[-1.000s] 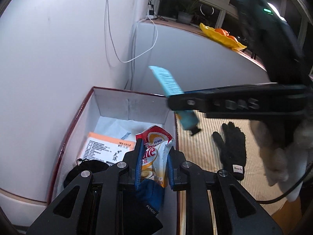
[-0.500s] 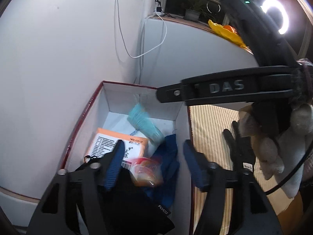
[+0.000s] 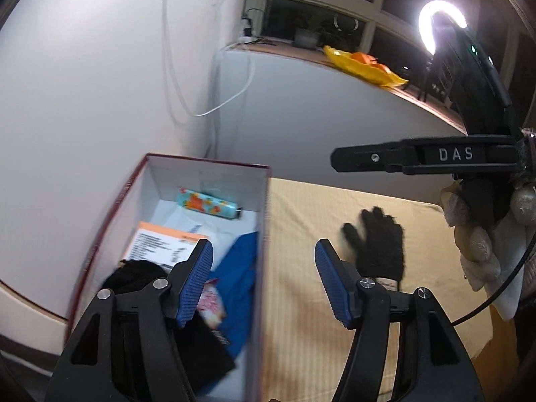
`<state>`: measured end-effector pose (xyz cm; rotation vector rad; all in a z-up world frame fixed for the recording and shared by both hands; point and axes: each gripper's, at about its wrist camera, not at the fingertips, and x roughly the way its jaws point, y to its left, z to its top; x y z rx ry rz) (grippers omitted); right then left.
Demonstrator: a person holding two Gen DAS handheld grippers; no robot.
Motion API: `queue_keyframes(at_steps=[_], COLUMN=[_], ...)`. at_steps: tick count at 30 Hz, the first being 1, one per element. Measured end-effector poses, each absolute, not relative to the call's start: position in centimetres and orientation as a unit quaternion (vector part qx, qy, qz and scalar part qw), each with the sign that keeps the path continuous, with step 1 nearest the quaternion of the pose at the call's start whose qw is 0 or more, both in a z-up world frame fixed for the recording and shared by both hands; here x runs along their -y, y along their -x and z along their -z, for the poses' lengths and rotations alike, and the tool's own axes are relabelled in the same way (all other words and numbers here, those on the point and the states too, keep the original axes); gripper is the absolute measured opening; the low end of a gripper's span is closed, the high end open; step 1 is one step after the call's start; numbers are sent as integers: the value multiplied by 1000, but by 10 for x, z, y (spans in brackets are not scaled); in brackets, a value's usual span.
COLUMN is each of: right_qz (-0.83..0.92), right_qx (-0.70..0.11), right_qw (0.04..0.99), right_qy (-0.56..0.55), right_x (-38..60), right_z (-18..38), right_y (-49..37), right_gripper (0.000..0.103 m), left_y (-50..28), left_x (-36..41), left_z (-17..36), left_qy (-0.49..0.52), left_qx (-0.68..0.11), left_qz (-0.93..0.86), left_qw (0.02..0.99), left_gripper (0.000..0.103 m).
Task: Organize soft objects
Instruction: 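Move both tools back over the black knit glove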
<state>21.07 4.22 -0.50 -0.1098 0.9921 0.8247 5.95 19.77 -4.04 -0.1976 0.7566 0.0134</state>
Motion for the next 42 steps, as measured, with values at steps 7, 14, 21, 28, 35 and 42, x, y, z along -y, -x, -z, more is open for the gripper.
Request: queue_keyframes(at_steps=[7, 14, 21, 28, 35, 42], right_qz=[-352, -293, -241, -231, -232, -229], right_qx=[-464, -486, -519, -544, -556, -560], right_qw=[813, 823, 820, 806, 798, 796], right_qy=[28, -1, -16, -27, -26, -23], right_x=[32, 108, 155, 165, 154, 145], right_z=[10, 41, 95, 131, 146, 153], right_y=[-207, -215, -226, -234, -238, -240], right_gripper=[59, 60, 60, 60, 60, 60], left_y=[-59, -81, -116, -136, -142, -146], left_x=[-149, -97, -64, -55, -55, -52], left_z=[40, 72, 114, 138, 144, 148], left_qy=[92, 102, 104, 86, 57, 47], left_qx=[-361, -391, -443, -465, -468, -465], left_qz=[31, 74, 84, 60, 42, 42], left_qw=[927, 912, 887, 879, 881, 883], left_gripper=[63, 63, 63, 63, 63, 63])
